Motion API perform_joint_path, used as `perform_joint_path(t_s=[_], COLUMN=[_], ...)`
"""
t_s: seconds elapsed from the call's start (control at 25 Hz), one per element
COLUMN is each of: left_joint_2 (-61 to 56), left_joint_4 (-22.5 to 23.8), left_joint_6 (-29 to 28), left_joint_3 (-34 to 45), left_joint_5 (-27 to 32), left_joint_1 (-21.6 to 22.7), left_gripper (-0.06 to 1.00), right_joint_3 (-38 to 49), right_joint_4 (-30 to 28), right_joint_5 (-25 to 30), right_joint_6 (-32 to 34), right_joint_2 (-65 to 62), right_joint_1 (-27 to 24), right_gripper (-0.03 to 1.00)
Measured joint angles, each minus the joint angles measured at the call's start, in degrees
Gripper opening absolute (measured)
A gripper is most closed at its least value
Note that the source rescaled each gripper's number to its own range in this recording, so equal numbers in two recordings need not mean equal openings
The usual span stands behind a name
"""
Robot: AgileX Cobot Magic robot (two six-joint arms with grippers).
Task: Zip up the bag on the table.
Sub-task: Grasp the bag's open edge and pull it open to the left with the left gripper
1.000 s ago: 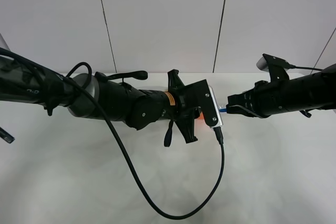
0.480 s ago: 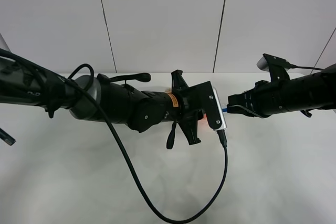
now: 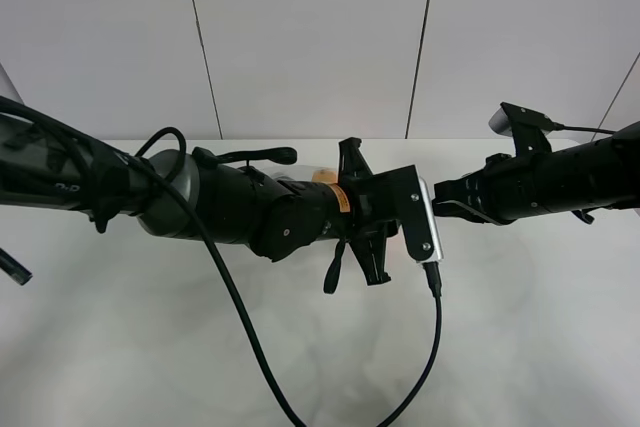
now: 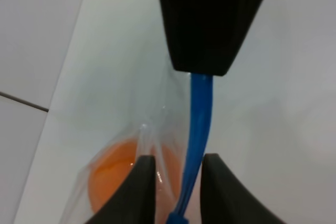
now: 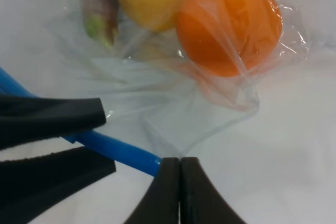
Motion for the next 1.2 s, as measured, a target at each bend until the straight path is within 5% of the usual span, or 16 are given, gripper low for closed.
perform_joint_path(t_s=[0.52, 0.72, 1.2], left_joint_2=[0.0, 0.0, 0.0], left_joint_4=[0.0, 0.0, 0.1], left_joint_6=[1.3, 2.7, 3.0], left_joint_3=[0.0, 0.0, 0.0], left_joint_5=[0.0, 0.3, 0.4], left_joint_1=[0.0, 0.0, 0.8], left_gripper=[0.18, 0.05, 0.04], right_joint_3=[0.0, 0.0, 0.0], right_joint_4=[0.1, 0.1, 0.3], right_joint_5=[0.0, 0.0, 0.3], right_joint_6=[0.0, 0.0, 0.0], right_joint_2=[0.0, 0.0, 0.0], right_joint_1=[0.0, 0.0, 0.0], right_gripper=[0.0, 0.0, 0.0])
